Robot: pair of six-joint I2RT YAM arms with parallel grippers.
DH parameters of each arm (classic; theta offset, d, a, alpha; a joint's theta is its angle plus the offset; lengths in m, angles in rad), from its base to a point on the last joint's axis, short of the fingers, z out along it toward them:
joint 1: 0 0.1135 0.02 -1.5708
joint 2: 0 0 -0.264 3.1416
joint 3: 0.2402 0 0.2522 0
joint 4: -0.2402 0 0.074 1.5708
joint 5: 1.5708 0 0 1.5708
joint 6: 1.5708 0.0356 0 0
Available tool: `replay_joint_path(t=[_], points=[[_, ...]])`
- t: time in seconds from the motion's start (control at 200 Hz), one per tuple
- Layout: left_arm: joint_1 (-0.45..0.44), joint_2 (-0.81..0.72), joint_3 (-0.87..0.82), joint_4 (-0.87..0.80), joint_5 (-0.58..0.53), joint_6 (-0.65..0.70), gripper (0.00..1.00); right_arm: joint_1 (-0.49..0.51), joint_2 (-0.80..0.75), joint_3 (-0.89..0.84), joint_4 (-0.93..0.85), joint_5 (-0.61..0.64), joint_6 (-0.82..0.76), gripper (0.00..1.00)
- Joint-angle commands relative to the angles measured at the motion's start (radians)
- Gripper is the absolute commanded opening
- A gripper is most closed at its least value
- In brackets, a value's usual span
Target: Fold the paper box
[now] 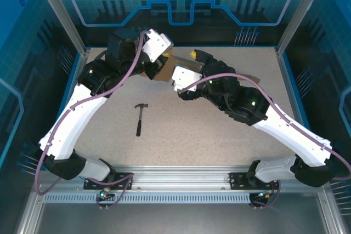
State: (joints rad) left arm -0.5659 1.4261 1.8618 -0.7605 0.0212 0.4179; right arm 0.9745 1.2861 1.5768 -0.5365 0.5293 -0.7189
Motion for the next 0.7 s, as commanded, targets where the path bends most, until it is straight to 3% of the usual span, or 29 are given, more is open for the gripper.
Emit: replay_joint_path(t=[0.0, 0.13, 0.24, 0.38, 0.57, 0.655, 0.695], points=[[-0.009, -0.002, 0.040, -0.006, 0.000, -0.017, 0.05, -0.009, 0.020, -0.017, 0.047, 0.042, -0.013, 0.98], [-0.009, -0.004, 0.049, -0.010, 0.006, -0.026, 0.04, -0.025, 0.007, -0.064, 0.075, 0.014, 0.006, 0.96], [-0.009, -0.008, 0.050, -0.009, 0.015, -0.031, 0.04, -0.047, 0.002, -0.076, 0.092, -0.012, 0.009, 0.89], [-0.009, -0.007, 0.045, -0.007, 0.012, -0.031, 0.04, -0.091, -0.010, -0.058, 0.061, -0.076, 0.037, 0.68], [-0.008, 0.000, 0.046, 0.008, 0.010, -0.023, 0.07, -0.196, -0.042, -0.030, -0.038, -0.273, 0.118, 0.38], [-0.008, 0.000, 0.045, 0.024, 0.025, -0.017, 0.11, -0.263, -0.044, -0.008, -0.073, -0.380, 0.156, 0.22], [-0.008, -0.001, 0.045, 0.032, 0.032, -0.016, 0.20, -0.296, -0.044, 0.007, -0.086, -0.427, 0.175, 0.15]])
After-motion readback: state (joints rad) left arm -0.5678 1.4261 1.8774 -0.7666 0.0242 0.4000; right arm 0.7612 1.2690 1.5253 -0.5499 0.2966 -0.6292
